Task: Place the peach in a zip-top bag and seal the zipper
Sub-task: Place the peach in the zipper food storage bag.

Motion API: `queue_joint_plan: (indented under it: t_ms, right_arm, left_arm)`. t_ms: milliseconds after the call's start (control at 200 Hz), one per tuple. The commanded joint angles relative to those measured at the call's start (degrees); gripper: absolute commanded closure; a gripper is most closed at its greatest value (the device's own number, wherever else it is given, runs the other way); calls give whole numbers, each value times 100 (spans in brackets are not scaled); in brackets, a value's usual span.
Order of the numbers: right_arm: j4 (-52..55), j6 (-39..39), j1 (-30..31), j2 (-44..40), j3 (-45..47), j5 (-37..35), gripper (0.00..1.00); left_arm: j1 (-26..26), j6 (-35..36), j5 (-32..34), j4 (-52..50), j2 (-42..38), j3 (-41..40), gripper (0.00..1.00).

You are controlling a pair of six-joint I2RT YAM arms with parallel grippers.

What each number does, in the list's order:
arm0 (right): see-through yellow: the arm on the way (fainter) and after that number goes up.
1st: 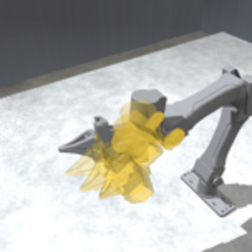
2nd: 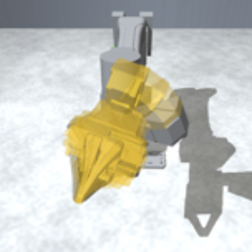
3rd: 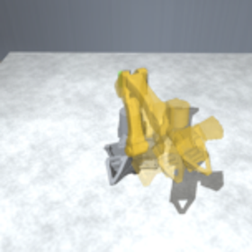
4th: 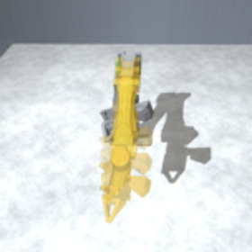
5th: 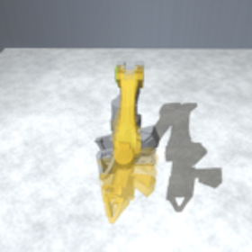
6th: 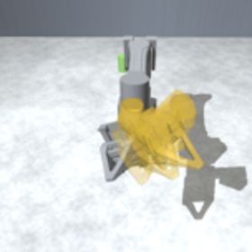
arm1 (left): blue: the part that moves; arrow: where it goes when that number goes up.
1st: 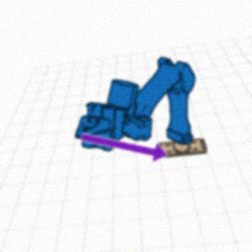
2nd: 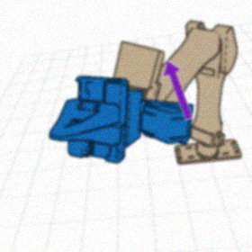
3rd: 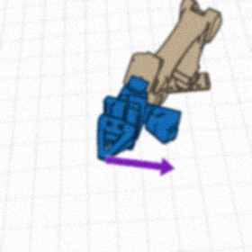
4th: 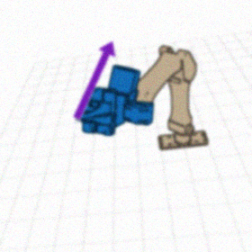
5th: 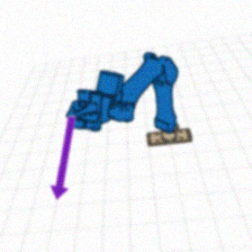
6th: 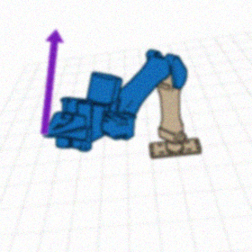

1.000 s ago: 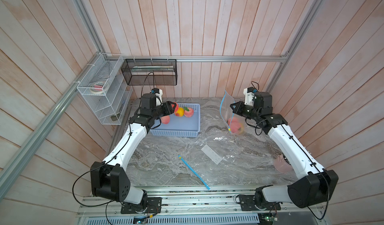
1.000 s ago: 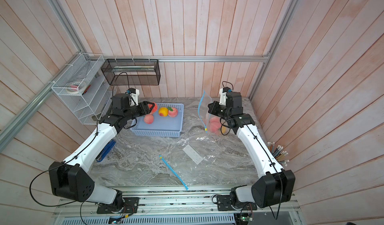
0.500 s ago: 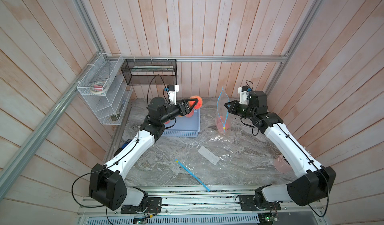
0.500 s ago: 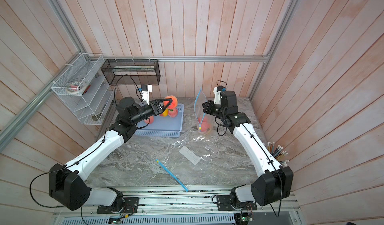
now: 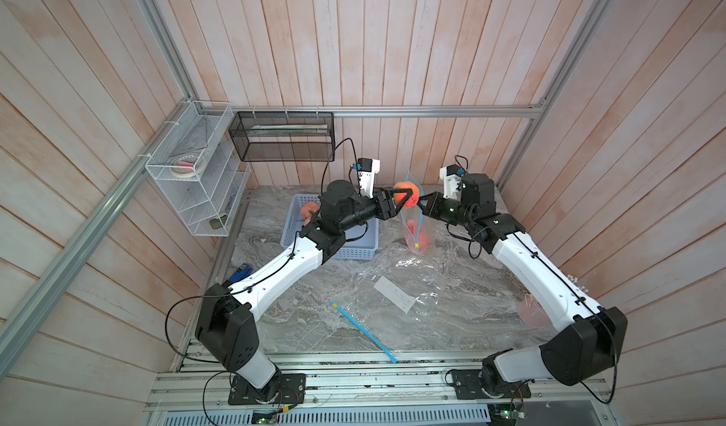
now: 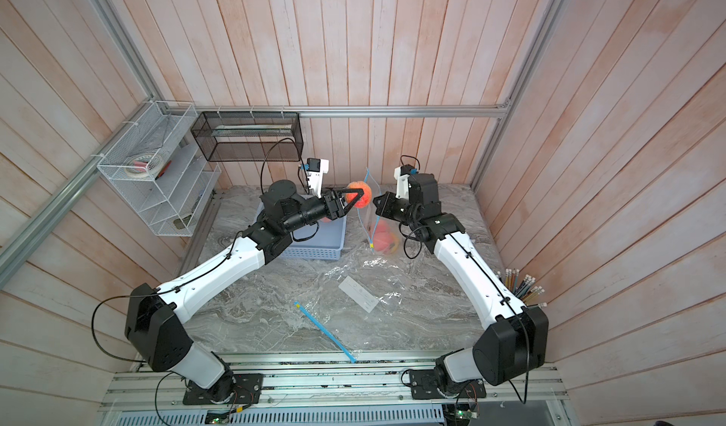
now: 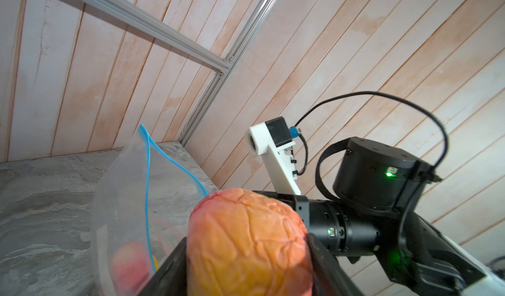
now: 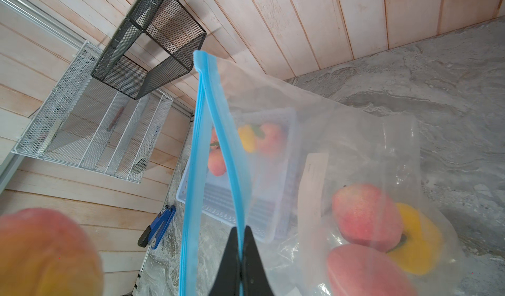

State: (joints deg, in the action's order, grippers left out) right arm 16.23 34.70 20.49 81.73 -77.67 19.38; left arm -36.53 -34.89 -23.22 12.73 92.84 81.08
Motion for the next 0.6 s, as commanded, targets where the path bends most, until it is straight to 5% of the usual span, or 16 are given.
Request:
queue_joint_plan:
  t_ms: [0,595]
  right_arm:
    - [-170,44,28,24,89,101,100]
    - [-196,52,-9,-96,103,114,100]
  left_arm:
    - [-38,378,435,-337,245,234,44]
    - [-69,1565,1501,-1449,824,663,45]
